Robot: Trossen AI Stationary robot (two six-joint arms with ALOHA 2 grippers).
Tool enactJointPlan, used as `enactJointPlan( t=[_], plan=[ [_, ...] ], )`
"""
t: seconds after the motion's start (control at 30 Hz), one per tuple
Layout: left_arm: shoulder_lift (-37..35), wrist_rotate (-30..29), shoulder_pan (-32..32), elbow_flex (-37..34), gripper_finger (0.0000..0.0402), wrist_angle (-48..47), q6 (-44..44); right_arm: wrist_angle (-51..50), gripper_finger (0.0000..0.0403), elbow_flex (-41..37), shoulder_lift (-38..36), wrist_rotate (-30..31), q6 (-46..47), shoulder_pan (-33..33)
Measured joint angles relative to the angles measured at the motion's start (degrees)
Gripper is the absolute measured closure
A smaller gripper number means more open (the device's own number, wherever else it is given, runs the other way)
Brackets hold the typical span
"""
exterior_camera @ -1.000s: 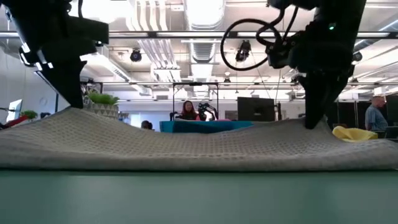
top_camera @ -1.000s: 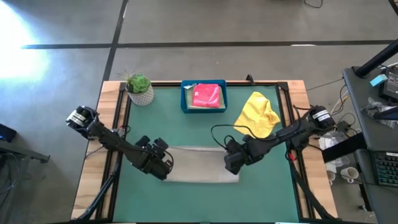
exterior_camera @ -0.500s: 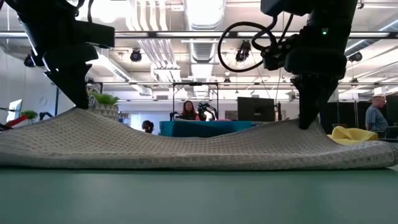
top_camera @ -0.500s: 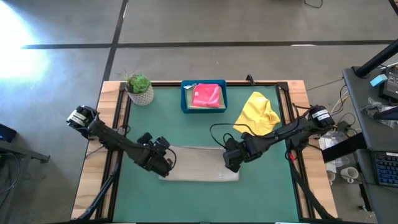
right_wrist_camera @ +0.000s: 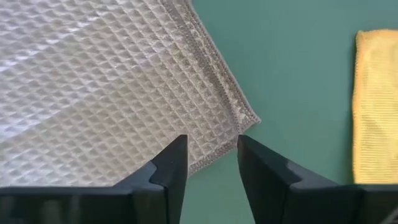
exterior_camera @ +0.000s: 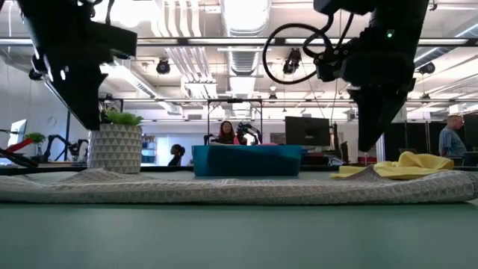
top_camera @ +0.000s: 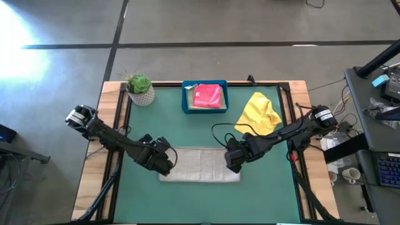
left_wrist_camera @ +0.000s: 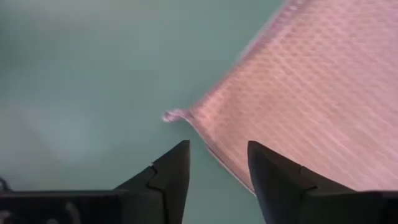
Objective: Fold microfiber towels
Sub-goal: Fold the gray microfiber towel
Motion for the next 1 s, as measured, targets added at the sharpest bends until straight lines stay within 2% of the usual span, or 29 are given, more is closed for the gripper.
enactJointPlan(
  t=[0.13, 0.23, 0.37, 0.53, 1.0],
  plan=[
    [-1.87, 3.66, -0.08, 0.68, 0.0250, 2.76, 3.41, -0.03, 0.0271, 1.08, -1.10, -1.18, -2.94, 0.00],
    [-3.00, 6.35, -0.18, -0.38, 0.0250, 8.44, 4.24, -0.22, 0.0275, 2.17, -1.68, -2.75, -3.19, 0.00],
    [-2.87, 10.79, -0.18, -4.11, 0.0249, 19.68, 4.39, -0.08, 0.0280, 4.02, -2.59, -9.69, -2.06, 0.16],
    [-2.77, 14.95, -0.22, -9.66, 0.0249, 33.09, 4.22, 0.11, 0.0280, 5.78, -3.08, -11.55, -2.22, 1.93],
    [-2.62, 16.51, 0.26, -16.70, 0.0249, 33.08, 3.67, 0.04, 0.0284, 5.76, -3.06, -11.47, -3.34, 2.91]
  ],
)
